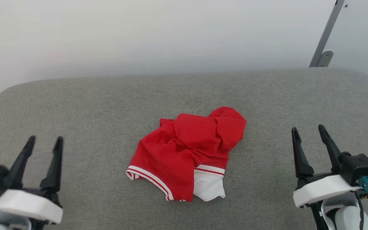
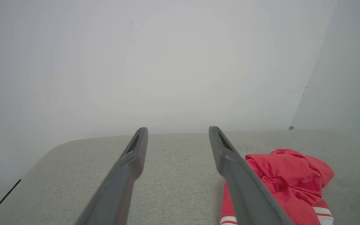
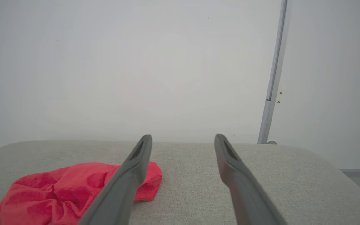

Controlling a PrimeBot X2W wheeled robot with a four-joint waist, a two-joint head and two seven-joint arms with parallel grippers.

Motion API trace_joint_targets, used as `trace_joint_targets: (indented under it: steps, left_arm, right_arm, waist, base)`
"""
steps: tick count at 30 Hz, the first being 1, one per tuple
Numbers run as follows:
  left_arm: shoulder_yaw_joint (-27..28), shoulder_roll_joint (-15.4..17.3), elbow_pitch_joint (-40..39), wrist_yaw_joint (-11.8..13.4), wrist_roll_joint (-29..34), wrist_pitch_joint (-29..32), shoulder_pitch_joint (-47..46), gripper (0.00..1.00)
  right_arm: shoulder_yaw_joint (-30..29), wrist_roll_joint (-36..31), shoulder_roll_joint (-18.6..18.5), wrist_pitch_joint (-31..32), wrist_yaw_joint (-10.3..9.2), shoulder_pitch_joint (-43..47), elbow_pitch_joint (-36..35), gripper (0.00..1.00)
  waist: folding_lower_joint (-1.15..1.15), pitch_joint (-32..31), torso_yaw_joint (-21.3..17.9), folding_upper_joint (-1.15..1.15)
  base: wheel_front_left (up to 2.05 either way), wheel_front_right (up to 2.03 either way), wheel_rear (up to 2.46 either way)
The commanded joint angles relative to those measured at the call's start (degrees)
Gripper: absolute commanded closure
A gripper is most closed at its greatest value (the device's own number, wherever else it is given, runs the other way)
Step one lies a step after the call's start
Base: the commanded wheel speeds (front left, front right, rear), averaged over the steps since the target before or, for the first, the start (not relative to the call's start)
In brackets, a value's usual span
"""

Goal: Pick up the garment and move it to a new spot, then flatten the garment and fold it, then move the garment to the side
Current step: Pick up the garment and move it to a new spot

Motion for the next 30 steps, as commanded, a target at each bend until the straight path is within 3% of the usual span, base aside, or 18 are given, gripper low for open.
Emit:
trace_joint_targets:
  steps: [1, 11, 20, 30]
  left_arm:
    - [2.53, -1.50, -0.60, -0.45, 1.55, -0.35, 2.48, 0.00]
    - [15.49, -10.63, -0.75, -7.35, 7.42, -0.34, 11.53, 0.00]
    - [21.91, -17.88, 1.55, -13.98, 10.91, -0.35, 13.94, 0.00]
    - [25.57, -23.95, 4.31, -17.09, 14.55, -0.35, 13.36, 0.00]
  right_arm:
    - [-0.39, -0.32, -0.01, -0.36, -0.04, 0.63, -0.22, 0.00]
    - [-2.58, 0.11, -0.01, -1.63, -0.04, 2.83, -0.48, 0.00]
    - [-2.92, 0.77, -0.01, -2.28, -0.03, 3.92, -0.75, 0.00]
    - [-2.94, 1.38, -0.01, -2.41, -0.04, 4.47, -0.70, 0.00]
  waist:
    - [0.00, -0.17, 0.13, 0.00]
    - [0.00, -0.51, 0.15, 0.00]
    - [0.00, -0.43, 0.40, 0.00]
    - [0.00, -0.41, 0.85, 0.00]
  base:
    - [0.00, 0.00, 0.00]
    - [0.00, 0.00, 0.00]
    - [0.00, 0.00, 0.00]
    - [0.00, 0.00, 0.00]
